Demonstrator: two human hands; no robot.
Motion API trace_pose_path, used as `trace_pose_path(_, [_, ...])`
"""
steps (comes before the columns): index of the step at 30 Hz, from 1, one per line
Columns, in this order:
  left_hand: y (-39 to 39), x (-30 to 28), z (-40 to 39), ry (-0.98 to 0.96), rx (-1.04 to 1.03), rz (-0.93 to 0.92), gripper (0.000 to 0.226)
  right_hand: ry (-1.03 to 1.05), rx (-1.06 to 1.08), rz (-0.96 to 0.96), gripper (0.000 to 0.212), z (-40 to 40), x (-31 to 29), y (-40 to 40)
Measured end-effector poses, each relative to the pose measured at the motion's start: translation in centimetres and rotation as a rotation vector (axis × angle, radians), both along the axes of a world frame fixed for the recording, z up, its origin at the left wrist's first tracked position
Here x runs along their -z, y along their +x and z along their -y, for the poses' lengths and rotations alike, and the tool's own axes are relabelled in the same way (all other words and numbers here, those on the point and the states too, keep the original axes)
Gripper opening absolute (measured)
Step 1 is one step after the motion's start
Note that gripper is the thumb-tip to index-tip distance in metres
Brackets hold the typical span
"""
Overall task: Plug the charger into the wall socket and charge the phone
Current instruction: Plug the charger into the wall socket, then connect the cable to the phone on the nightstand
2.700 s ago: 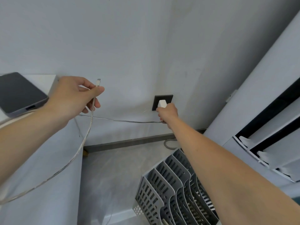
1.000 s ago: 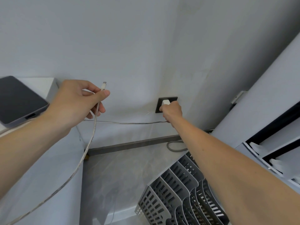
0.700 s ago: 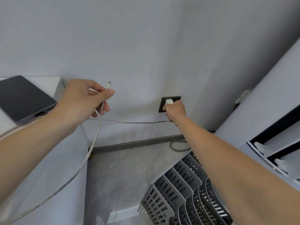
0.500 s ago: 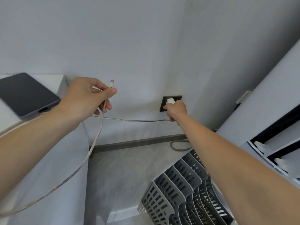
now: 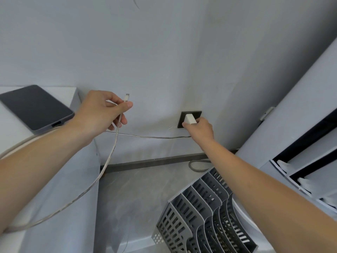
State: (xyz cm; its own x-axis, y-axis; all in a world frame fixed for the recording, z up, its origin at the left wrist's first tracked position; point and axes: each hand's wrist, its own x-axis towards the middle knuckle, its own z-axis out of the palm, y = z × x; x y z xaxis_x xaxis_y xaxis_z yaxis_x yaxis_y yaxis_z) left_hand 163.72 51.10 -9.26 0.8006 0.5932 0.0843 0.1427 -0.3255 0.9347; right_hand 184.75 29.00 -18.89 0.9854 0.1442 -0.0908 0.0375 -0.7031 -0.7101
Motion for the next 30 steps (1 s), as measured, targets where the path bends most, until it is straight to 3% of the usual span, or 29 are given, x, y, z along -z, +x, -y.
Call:
trace_pose_path(3, [0.0, 0.1, 0.0, -0.016, 0.021, 0.008, 0.024, -0.009, -0.042, 0.128, 0.064, 0.4, -0.3, -1.4])
trace_pose_path(8, [-0.2, 0.0, 0.0, -0.025, 0.035, 0.006, 0.025, 0.117, -0.116, 0.357, 0.040, -0.6, -2.0, -6.0])
trace_pose_path(10, [-0.3, 0.0, 0.0, -0.020, 0.045, 0.008, 0.025, 0.300, -0.119, 0.206, 0.027, -2.0, -3.1, -8.0])
trace_pose_path(13, [-0.5, 0.0, 0.2, 0.020, 0.059, 0.015, 0.026, 0.660, -0.161, -0.277, 0.009, -4.4, -5.1, -11.5])
trace_pose_path(14, [-0.6, 0.0, 0.3, 0.035, 0.059, 0.018, 0.025, 0.714, -0.193, -0.344, 0.009, -5.1, -5.6, -12.5])
trace_pose_path(22, [-1.1, -0.5, 1.2, 0.101, 0.069, 0.054, 0.018, 0.964, -0.363, -0.553, 0.016, -7.6, -9.2, -16.6])
trace_pose_path(26, [-2.4, -2.0, 1.0, 0.093, 0.069, 0.038, 0.027, 0.950, -0.336, -0.560, 0.016, -7.9, -10.0, -17.5])
trace_pose_path(30, [-5.2, -5.8, -2.5, 0.277, 0.074, 0.013, 0.020, 0.847, -0.355, -0.529, 0.022, -8.7, -10.5, -18.3])
